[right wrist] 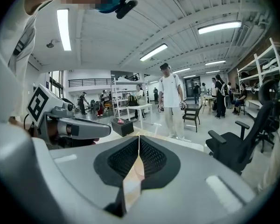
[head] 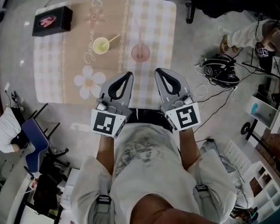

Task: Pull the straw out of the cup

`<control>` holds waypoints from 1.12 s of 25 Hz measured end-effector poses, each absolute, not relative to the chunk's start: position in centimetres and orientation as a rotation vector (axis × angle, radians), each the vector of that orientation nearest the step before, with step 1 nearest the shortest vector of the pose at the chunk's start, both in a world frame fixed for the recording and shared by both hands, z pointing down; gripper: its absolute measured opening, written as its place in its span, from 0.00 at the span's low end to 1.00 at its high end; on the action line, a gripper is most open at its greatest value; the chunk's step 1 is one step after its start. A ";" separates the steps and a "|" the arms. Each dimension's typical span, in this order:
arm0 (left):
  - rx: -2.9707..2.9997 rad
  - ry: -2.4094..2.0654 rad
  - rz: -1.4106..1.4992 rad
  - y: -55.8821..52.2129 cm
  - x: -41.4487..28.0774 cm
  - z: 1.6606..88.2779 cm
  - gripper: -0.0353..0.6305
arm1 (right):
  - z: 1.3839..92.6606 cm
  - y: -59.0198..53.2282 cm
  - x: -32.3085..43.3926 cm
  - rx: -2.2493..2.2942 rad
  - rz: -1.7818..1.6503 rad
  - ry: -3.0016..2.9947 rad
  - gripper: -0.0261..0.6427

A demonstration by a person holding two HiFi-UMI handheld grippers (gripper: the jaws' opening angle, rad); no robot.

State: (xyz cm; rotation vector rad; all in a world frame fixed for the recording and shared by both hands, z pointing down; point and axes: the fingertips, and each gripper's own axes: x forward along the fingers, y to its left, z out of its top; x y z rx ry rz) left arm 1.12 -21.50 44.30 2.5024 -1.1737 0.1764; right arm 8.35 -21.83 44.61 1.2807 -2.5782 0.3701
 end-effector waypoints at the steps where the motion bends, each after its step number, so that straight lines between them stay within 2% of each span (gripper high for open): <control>1: 2.498 -1.181 0.159 -21.9 1.2 44.3 0.06 | 44.8 -22.2 8.2 1.276 0.370 -2.583 0.07; 12: 2.463 -1.191 0.138 -24.6 1.7 46.3 0.06 | 48.0 -25.4 7.4 1.208 0.390 -2.562 0.10; 17: 2.439 -1.138 0.249 -24.6 1.8 47.8 0.06 | 49.0 -26.4 7.3 1.194 0.389 -2.555 0.11; 21: 2.439 -1.197 0.146 -25.7 1.9 47.6 0.06 | 49.9 -27.1 7.3 1.180 0.397 -2.543 0.14; 28: 2.414 -1.209 0.143 -26.4 2.1 48.7 0.06 | 51.7 -28.2 6.9 1.149 0.413 -2.539 0.17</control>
